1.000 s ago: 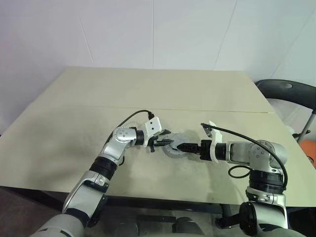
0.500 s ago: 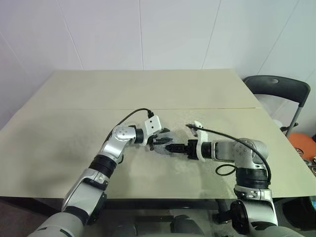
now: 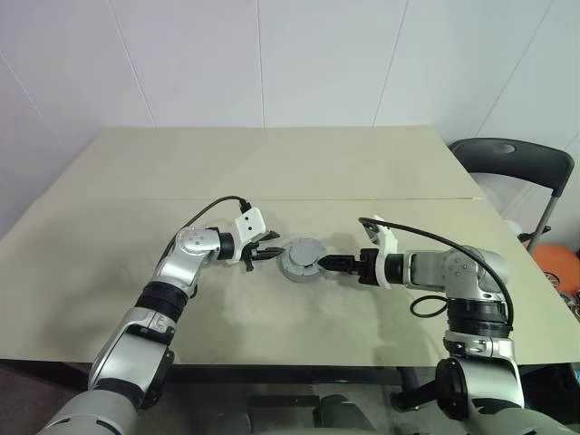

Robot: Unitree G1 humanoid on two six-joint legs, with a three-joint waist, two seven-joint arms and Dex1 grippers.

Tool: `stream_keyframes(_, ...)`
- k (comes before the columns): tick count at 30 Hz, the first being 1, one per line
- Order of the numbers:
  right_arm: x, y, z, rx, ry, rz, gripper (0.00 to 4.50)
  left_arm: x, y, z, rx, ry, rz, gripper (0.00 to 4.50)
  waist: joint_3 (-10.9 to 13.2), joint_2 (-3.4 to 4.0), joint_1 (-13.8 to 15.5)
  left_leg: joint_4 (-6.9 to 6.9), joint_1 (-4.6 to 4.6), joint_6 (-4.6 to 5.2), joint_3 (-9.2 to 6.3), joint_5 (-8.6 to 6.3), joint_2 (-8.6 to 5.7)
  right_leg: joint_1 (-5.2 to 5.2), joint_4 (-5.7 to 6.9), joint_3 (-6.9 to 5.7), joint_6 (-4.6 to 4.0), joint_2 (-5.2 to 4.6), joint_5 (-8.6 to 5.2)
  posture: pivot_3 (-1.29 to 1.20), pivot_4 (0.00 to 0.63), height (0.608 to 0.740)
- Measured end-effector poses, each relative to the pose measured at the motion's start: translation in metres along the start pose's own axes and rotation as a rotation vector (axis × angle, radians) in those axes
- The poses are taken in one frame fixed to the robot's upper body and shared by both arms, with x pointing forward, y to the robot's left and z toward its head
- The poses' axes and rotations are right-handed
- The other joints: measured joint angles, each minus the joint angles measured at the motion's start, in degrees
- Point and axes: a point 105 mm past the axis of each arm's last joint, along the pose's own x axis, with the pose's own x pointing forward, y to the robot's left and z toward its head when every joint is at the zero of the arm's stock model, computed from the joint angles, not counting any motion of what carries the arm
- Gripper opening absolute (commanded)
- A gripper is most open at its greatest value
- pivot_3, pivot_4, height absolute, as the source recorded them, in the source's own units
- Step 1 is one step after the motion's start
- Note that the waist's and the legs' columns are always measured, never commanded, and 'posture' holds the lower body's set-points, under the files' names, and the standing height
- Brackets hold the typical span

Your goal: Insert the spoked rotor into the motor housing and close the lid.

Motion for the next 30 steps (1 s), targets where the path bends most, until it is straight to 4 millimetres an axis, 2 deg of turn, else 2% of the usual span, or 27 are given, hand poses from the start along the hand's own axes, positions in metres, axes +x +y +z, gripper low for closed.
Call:
stream_keyframes(4, 0.016, 0.013, -0.006, 0.044, -0.002, 0.039, 4.45, 0.004, -0.002, 0.001, -0.007, -0.009, 0.001, 1.94, 0.0, -0.01, 0.0, 0.02, 0.02, 0.00, 0.00, 0.00, 0.00, 0.02, 0.01, 0.00, 0.00, 0.00, 0.01, 0.00, 0.000, 0.740)
stream_keyframes(13, 0.030, 0.020, -0.003, 0.149, -0.072, 0.048, 4.45, 0.002, 0.001, -0.001, -0.007, 0.000, 0.032, 1.94, 0.0, 0.00, -0.5, 0.04, 0.12, -0.01, -0.01, 0.01, 0.09, 0.00, 0.17, 0.01, 0.01, 0.13, 0.00, 0.00, 0.000, 0.740)
stream_keyframes(16, 0.032, 0.025, 0.002, 0.185, -0.107, 0.073, 3.91, 0.000, 0.003, -0.003, -0.007, 0.006, 0.042, 1.94, 0.0, 0.01, -0.3, 0.02, 0.06, -0.01, -0.01, 0.01, 0.09, -0.04, 0.16, 0.01, -0.03, 0.12, 0.02, 0.00, 0.000, 0.740)
stream_keyframes(21, 0.027, 0.024, 0.006, 0.225, -0.141, 0.101, 2.33, -0.003, 0.006, -0.003, 0.000, 0.006, 0.053, 1.94, 0.0, 0.04, -0.1, -0.03, 0.01, -0.01, -0.01, 0.01, 0.09, -0.08, 0.12, 0.00, -0.08, 0.11, 0.05, 0.00, 0.000, 0.740)
stream_keyframes(30, 0.023, 0.021, 0.005, 0.229, -0.137, 0.103, 2.31, -0.002, 0.009, -0.003, -0.018, -0.012, 0.082, 1.94, 0.0, 0.05, 0.0, -0.02, 0.00, -0.01, 0.00, 0.01, 0.09, -0.06, 0.09, 0.00, -0.08, 0.10, 0.05, 0.00, 0.000, 0.740)
